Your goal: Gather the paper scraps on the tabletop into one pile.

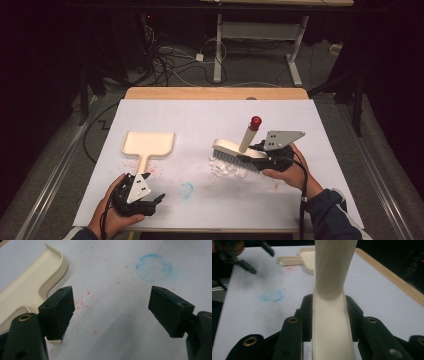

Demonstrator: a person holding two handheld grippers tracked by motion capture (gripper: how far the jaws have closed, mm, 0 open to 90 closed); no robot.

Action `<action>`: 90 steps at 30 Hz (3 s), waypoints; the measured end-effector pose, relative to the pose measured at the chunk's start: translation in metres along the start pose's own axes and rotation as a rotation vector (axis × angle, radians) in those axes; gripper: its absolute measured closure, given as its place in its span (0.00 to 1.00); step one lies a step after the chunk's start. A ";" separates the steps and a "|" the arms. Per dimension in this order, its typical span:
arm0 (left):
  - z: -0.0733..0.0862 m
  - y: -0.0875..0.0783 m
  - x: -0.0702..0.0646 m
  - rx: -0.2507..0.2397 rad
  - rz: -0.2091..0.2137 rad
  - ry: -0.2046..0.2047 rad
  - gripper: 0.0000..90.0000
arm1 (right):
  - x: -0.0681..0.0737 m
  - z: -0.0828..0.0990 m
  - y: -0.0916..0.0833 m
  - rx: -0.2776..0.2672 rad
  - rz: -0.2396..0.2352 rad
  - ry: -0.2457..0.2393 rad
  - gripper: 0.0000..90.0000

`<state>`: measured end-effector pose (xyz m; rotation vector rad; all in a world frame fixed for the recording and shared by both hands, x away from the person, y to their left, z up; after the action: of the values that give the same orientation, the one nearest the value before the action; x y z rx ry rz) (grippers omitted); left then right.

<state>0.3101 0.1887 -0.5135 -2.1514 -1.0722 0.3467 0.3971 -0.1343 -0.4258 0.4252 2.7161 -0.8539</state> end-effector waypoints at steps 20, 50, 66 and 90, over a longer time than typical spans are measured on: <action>0.000 -0.002 0.000 -0.010 -0.010 -0.006 0.23 | -0.016 0.042 -0.014 0.184 0.390 0.220 0.75; 0.000 0.000 -0.002 -0.004 -0.001 0.004 0.23 | 0.008 0.024 0.055 0.270 0.521 0.280 0.75; 0.000 -0.001 0.000 -0.004 -0.011 0.003 0.23 | -0.012 0.028 0.013 0.168 0.553 0.351 0.75; 0.000 0.001 0.016 0.006 -0.063 -0.034 0.23 | -0.031 0.062 -0.053 0.135 0.575 0.287 0.75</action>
<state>0.3209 0.2005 -0.5128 -2.1083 -1.1545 0.3574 0.4172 -0.2185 -0.4373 1.3669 2.5435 -0.8524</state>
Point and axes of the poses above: each handheld gripper's, and its own axes: y roughly forward along the jaws, z roughly out of its underside, x roughly to its left, the point moved 7 cm from there along y, roughly forward along the jaws, and after that the axes turned 14 degrees about -y, right-handed, at the moved point
